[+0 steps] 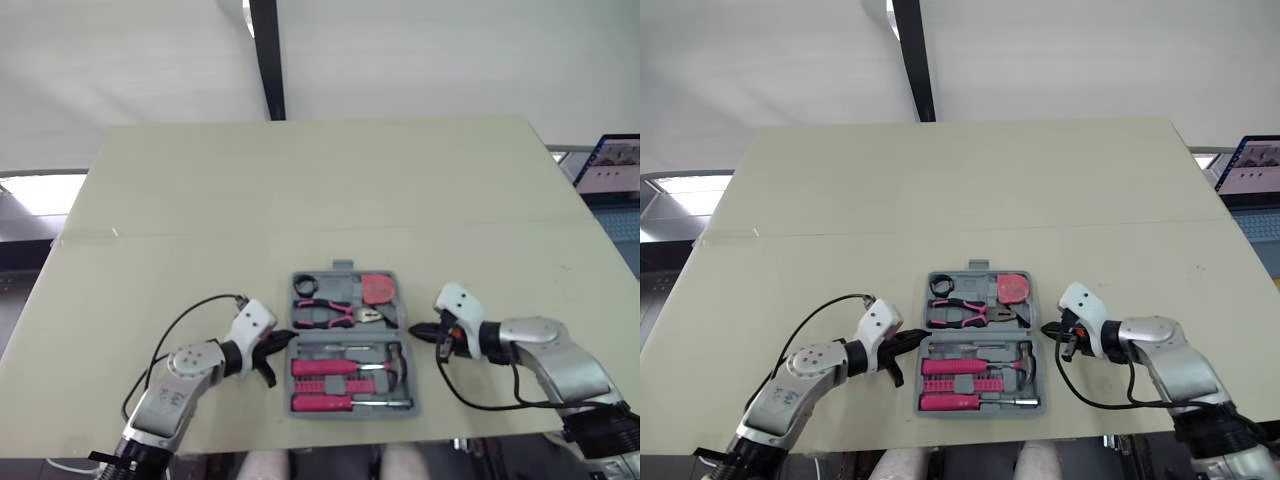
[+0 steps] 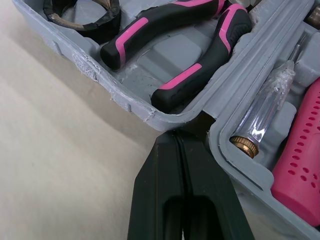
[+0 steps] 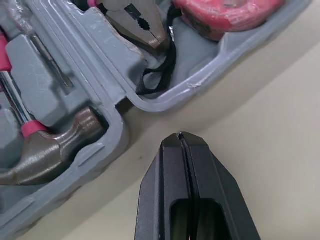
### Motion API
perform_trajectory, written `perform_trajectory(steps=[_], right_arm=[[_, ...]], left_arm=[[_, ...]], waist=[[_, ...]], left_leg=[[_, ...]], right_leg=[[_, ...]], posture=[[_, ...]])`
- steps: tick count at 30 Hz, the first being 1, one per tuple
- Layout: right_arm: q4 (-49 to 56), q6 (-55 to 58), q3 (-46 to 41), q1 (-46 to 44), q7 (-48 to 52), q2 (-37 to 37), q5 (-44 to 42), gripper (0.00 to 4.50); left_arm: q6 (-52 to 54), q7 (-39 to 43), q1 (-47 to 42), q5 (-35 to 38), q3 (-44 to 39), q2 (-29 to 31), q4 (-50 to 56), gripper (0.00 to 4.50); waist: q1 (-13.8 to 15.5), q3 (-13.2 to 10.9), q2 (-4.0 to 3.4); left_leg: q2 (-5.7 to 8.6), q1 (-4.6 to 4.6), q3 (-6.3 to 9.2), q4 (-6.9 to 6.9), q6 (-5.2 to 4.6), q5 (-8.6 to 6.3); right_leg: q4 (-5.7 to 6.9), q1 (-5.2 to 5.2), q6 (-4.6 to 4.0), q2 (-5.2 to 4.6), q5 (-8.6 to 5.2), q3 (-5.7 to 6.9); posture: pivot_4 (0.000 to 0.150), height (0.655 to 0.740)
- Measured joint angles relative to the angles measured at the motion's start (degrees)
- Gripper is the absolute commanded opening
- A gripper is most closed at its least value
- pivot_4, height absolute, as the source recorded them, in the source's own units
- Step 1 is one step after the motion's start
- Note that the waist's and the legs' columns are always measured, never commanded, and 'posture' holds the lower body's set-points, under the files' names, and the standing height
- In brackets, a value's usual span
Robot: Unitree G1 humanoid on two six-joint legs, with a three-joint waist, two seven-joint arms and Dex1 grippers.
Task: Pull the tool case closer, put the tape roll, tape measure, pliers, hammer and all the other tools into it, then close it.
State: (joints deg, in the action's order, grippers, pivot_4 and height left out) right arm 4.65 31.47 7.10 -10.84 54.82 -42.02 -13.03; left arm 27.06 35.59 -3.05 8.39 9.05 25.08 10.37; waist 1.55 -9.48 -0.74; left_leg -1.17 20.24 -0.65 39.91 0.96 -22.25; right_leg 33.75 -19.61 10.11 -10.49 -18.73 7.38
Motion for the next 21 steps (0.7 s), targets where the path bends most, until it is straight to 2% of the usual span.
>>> perform_trajectory(steps=[21], right_arm=[[5.8, 3.2, 1.5, 1.8, 3.2, -1.9, -1.4, 0.01]], left_arm=[[1.1, -1.7, 4.5, -1.0, 1.4, -0.1, 5.3, 0.0]], waist=[[-0.2, 0.0, 0.0]], left_leg=[[0.0, 0.0, 0.0, -0.08, 0.0, 0.0]], right_leg=[[-0.05, -0.02, 0.0, 0.0, 0.0, 0.0]], posture=[[0.15, 0.74]])
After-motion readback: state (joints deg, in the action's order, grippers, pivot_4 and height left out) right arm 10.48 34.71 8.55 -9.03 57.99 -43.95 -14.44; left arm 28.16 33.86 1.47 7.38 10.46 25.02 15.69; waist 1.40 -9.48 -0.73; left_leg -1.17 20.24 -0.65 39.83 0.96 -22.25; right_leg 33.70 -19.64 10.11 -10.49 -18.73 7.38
